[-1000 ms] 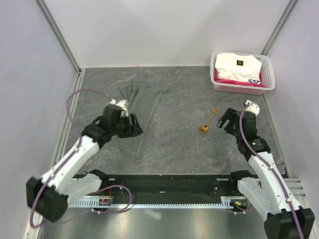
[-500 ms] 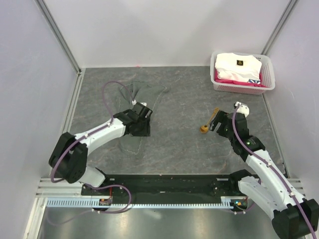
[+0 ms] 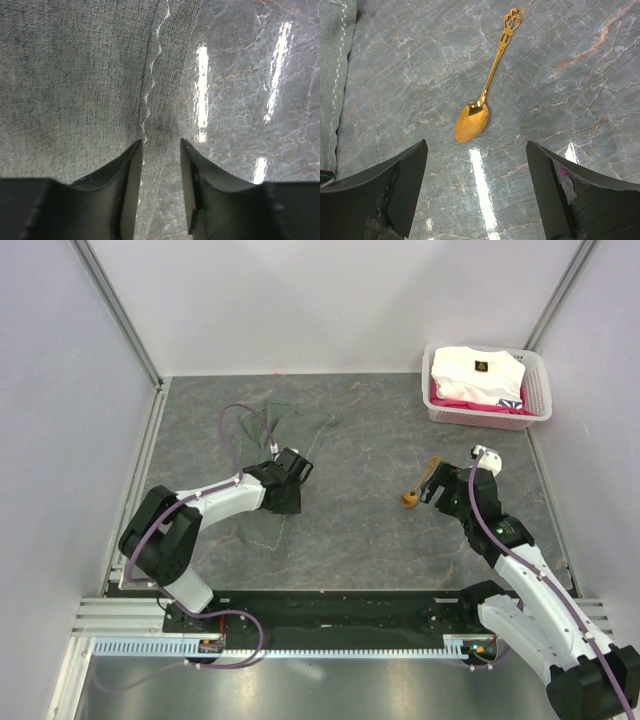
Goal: Fold the napkin, place the utensils inside, and roll it up
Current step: Move the napkin to the centre of the board
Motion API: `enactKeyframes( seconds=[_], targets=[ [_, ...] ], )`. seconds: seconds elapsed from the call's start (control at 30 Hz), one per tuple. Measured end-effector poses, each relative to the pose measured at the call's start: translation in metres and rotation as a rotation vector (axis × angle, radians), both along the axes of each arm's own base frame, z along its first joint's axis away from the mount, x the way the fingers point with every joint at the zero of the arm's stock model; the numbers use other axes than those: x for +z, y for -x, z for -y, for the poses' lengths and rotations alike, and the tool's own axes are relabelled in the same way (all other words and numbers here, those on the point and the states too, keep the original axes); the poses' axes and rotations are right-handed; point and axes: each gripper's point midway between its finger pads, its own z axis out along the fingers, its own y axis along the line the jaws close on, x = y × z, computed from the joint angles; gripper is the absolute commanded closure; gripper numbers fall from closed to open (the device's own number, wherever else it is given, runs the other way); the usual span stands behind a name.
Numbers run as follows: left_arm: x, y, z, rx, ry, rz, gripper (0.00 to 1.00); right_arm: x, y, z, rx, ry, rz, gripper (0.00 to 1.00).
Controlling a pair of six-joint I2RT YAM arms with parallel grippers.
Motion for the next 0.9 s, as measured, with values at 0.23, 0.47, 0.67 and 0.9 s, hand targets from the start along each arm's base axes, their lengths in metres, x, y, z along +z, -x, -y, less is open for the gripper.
enactKeyframes(
  seconds=[0.23,0.47,0.67,0.9],
  targets=[
    [-0.010,-0.003,0.006,0.006,0.030,0.009,0.84,0.003,0.002,0.001,-0.001,-0.002,0.008,0.10],
    [-0.010,-0.009,0.028,-0.011,0.118,0.031,0.98,0.000,0.002,0.001,-0.001,0.002,-0.003,0.10],
    [-0.009,0.000,0.113,-0.168,0.264,0.025,0.98,-0.005,0.002,0.001,0.000,0.011,-0.024,0.10],
    [-0.005,0.053,0.230,-0.421,0.417,-0.061,0.80,-0.009,0.006,0.003,0.003,0.022,-0.042,0.11]
  ],
)
